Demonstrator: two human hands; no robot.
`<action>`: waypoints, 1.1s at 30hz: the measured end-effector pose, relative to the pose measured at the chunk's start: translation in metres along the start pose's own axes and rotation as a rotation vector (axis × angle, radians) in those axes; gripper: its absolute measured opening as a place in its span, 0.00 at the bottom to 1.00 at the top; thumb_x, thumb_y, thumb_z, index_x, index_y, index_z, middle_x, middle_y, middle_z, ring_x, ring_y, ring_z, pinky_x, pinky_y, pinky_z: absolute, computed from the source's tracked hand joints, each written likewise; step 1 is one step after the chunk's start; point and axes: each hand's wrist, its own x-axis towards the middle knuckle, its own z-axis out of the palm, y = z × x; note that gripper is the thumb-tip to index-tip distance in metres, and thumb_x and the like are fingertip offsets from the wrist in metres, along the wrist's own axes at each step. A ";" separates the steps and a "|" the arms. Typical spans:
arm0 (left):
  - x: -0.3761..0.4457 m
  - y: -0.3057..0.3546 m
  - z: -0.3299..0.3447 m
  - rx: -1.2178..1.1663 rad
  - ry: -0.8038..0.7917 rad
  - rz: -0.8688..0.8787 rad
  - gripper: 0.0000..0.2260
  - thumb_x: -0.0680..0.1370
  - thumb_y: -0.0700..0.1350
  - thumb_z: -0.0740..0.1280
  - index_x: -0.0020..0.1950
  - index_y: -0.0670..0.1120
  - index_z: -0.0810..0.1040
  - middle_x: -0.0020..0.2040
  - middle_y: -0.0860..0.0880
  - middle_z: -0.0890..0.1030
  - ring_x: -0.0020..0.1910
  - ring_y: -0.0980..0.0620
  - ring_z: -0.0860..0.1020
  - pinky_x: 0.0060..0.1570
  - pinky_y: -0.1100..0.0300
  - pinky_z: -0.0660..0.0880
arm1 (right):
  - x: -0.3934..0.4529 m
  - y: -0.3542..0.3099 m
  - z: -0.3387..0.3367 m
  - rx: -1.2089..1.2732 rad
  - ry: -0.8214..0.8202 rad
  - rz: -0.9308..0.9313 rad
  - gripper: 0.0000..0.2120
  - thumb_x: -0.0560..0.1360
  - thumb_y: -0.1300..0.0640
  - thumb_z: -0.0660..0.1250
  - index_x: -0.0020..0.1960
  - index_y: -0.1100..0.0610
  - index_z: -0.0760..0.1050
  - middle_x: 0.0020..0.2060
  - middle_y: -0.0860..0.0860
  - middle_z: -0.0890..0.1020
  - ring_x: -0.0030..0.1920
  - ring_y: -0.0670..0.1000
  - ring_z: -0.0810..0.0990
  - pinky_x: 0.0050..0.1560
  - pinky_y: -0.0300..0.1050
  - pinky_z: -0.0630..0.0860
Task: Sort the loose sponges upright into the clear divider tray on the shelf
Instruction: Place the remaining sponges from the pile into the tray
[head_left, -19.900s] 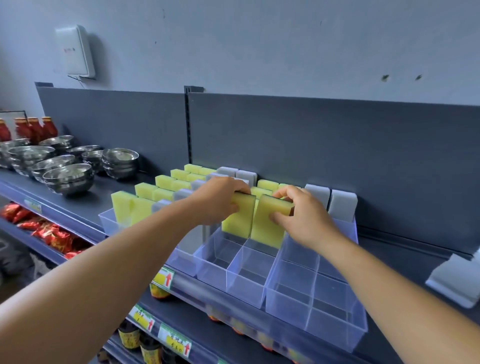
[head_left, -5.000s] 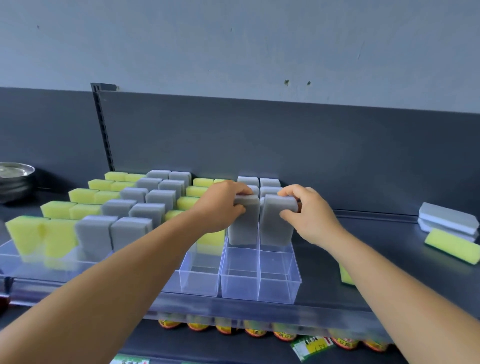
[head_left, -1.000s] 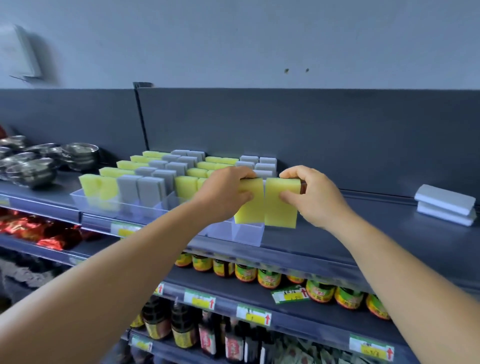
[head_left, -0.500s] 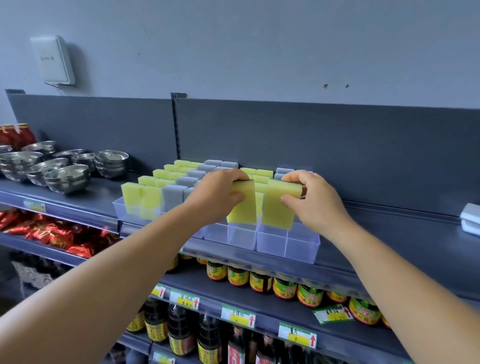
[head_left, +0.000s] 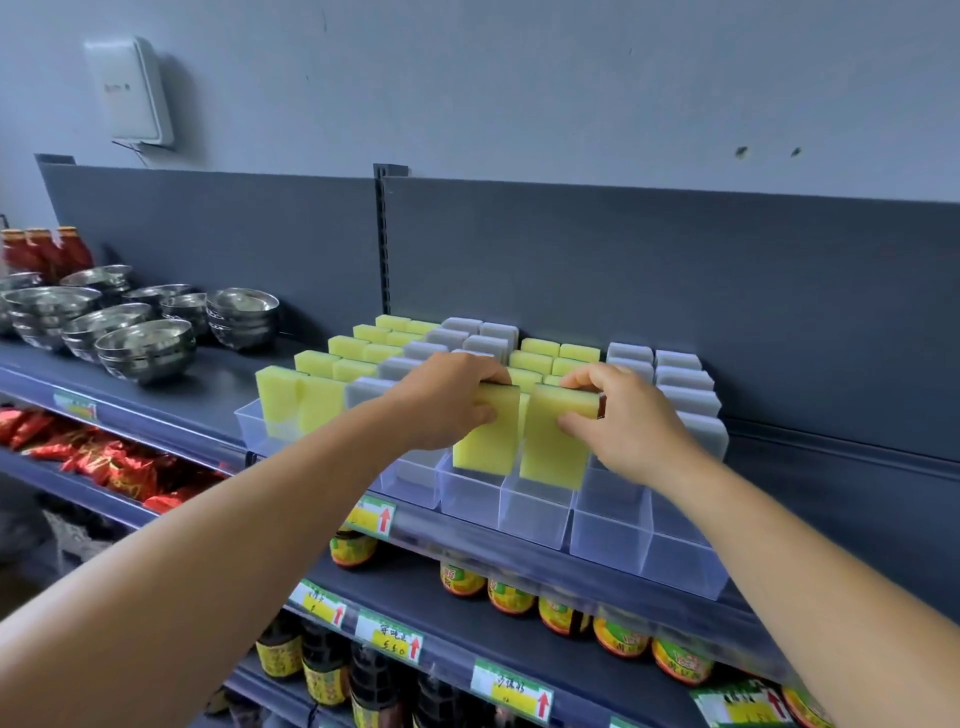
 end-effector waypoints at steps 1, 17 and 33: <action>0.003 -0.003 0.002 0.004 -0.002 0.006 0.15 0.77 0.44 0.67 0.63 0.52 0.75 0.51 0.53 0.76 0.48 0.52 0.70 0.43 0.63 0.63 | 0.002 0.000 0.002 -0.011 -0.008 0.003 0.15 0.73 0.56 0.69 0.59 0.51 0.74 0.58 0.48 0.76 0.49 0.45 0.69 0.48 0.35 0.63; 0.015 -0.027 0.032 0.269 -0.057 0.222 0.16 0.76 0.48 0.67 0.64 0.51 0.74 0.59 0.49 0.78 0.59 0.46 0.75 0.48 0.57 0.71 | -0.006 -0.014 0.032 -0.286 -0.097 0.136 0.15 0.74 0.56 0.69 0.59 0.54 0.72 0.60 0.48 0.73 0.59 0.51 0.73 0.56 0.42 0.70; 0.005 -0.011 0.035 0.228 -0.035 0.444 0.26 0.76 0.55 0.66 0.71 0.47 0.66 0.71 0.50 0.70 0.70 0.47 0.67 0.68 0.55 0.62 | -0.041 -0.032 0.019 -0.421 -0.086 0.240 0.33 0.75 0.47 0.66 0.75 0.51 0.57 0.74 0.46 0.61 0.74 0.49 0.57 0.70 0.43 0.59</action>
